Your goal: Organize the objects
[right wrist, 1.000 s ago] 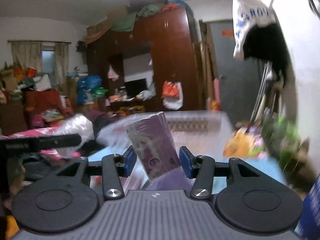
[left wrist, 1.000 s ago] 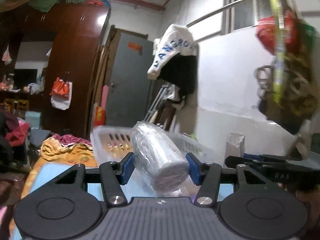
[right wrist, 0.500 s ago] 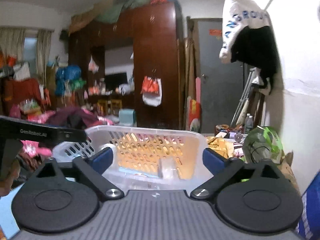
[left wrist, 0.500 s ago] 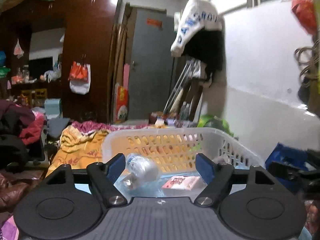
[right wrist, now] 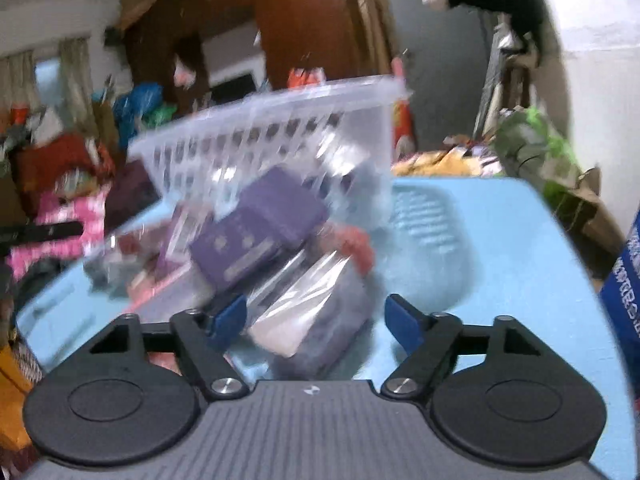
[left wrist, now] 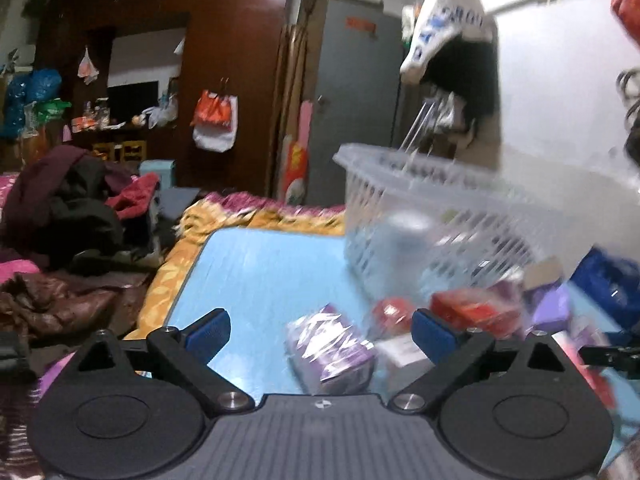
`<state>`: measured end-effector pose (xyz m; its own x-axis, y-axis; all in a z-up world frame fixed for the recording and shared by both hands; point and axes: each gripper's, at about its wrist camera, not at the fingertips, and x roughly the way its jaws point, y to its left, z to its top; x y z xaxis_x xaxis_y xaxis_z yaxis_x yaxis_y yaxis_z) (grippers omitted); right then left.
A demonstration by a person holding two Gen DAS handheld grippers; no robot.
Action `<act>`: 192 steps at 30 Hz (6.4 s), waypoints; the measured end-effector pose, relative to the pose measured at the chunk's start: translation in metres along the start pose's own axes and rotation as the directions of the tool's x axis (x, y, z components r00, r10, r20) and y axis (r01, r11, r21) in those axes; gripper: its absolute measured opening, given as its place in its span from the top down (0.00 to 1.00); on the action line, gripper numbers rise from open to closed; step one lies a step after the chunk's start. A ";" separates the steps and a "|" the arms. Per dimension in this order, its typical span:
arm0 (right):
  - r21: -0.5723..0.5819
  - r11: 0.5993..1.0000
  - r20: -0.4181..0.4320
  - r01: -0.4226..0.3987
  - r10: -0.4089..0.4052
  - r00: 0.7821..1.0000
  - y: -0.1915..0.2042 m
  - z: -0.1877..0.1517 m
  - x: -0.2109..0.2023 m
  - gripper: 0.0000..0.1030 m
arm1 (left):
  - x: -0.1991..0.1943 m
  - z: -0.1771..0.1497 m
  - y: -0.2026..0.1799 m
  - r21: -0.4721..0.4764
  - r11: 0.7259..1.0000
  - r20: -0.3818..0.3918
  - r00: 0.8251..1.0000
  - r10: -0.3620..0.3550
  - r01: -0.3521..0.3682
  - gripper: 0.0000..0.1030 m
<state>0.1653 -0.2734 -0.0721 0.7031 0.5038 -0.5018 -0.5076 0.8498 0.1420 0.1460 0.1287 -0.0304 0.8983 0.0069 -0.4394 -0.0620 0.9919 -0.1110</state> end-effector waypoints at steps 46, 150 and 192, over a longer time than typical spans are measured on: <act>-0.141 0.989 0.176 -0.035 0.060 0.983 0.029 0.168 0.029 0.52 | 0.045 0.111 -0.092 -0.091 0.983 0.088 0.984 -0.152 0.160 0.21; -0.324 0.946 0.085 -0.009 0.038 0.996 0.080 0.033 0.010 0.55 | 0.011 -0.029 -0.041 0.070 0.990 -0.179 0.978 -0.109 0.123 0.15; -0.271 0.959 0.273 0.084 -0.007 0.962 0.056 0.172 0.013 0.20 | 0.038 0.109 -0.095 0.023 0.999 0.027 0.999 -0.035 0.035 0.25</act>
<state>0.2319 -0.1925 0.0758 0.8162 0.5206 -0.2505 -0.5623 0.8155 -0.1372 0.2331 0.0481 0.0606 0.9111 -0.0246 -0.4114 -0.0208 0.9942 -0.1055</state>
